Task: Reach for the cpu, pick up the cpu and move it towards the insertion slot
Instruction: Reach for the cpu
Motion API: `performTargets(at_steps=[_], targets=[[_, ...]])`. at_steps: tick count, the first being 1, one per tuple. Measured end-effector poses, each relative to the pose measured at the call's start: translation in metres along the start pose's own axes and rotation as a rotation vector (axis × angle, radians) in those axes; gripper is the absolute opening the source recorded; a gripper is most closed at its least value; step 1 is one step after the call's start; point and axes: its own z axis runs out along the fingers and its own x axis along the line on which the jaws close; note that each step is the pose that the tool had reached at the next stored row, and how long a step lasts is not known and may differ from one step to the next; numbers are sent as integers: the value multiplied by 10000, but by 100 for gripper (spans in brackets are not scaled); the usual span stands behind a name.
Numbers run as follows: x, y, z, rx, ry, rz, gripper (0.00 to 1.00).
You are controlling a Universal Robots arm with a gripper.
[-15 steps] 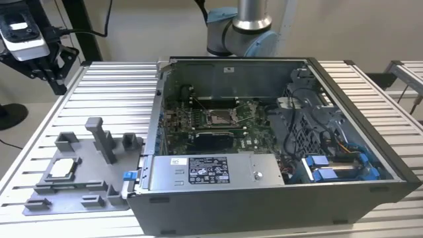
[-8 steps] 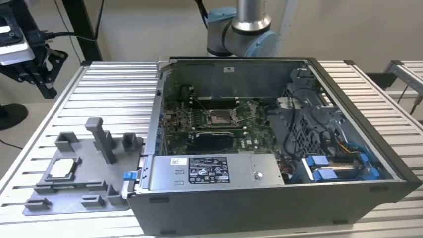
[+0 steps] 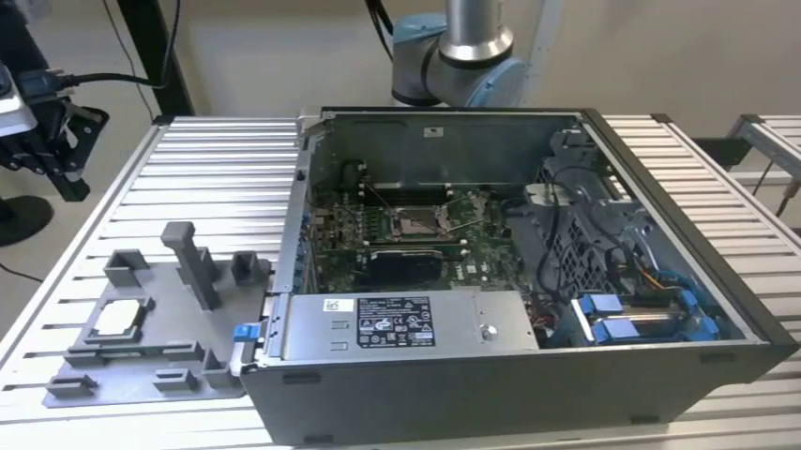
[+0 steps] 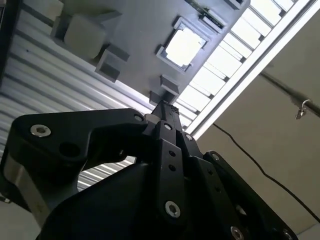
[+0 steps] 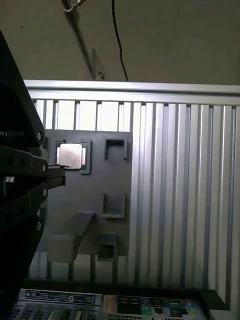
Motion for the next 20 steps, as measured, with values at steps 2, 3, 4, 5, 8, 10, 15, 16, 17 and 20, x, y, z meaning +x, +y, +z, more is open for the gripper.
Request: performTargets(at_steps=[2,3,4,5,8,10,15,16,17,20], targets=[[17,-37,-2,-5,2,-1,0],[18,-37,-2,-7,2,-1,0],[18,-37,-2,-8,1,1,0],[18,-37,-1,-8,1,1,0],[17,-37,-1,-9,0,0,0],[17,-37,-1,-10,0,0,0],[17,-37,-1,-10,0,0,100],[17,-37,-1,-11,0,0,100],[17,-37,-1,-10,0,0,100],[17,-37,-1,-11,-1,0,100]])
